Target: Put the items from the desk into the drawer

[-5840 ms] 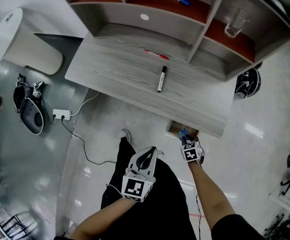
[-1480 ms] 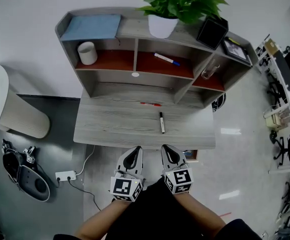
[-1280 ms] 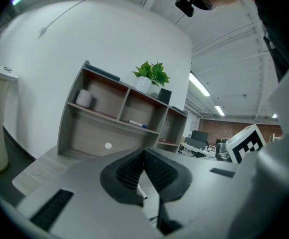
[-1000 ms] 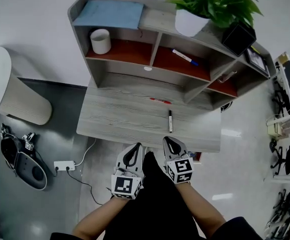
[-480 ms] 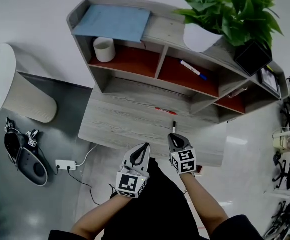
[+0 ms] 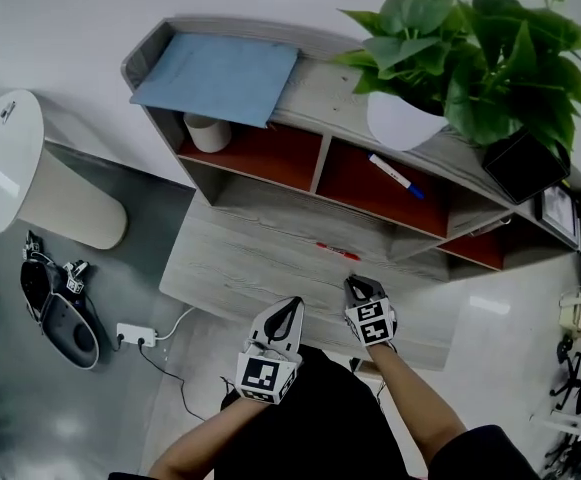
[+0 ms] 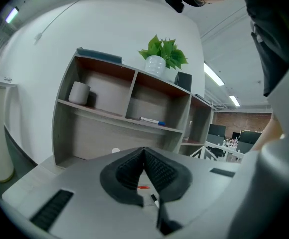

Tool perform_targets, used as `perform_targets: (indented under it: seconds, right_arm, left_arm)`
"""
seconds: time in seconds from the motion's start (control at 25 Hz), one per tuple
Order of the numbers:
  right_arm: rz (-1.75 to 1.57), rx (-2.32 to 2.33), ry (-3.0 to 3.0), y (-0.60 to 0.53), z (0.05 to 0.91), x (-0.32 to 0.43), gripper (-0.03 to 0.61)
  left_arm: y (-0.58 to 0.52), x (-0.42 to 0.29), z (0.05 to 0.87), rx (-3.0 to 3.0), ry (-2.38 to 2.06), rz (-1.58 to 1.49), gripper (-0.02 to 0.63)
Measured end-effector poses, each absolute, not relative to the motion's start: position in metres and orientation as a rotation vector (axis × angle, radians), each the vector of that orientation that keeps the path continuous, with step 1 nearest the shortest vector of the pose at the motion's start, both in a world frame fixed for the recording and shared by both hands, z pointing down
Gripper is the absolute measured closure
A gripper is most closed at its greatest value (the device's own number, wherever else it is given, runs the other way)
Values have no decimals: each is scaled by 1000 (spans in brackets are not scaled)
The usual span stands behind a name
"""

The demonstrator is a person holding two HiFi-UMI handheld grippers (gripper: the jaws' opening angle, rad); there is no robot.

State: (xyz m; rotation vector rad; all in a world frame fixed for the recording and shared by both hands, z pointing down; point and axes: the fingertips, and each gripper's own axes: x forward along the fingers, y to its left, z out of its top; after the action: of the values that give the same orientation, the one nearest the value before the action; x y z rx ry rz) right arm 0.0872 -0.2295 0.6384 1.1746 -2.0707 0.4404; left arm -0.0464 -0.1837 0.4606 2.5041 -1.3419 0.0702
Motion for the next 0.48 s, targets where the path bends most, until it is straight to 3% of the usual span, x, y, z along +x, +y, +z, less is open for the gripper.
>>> perform_targets:
  seconds: [0.48]
  right_arm:
    - [484,1006,-1952,-287,717,117,551]
  left_arm:
    - [-215,-41,480,2378,-1448,77,609]
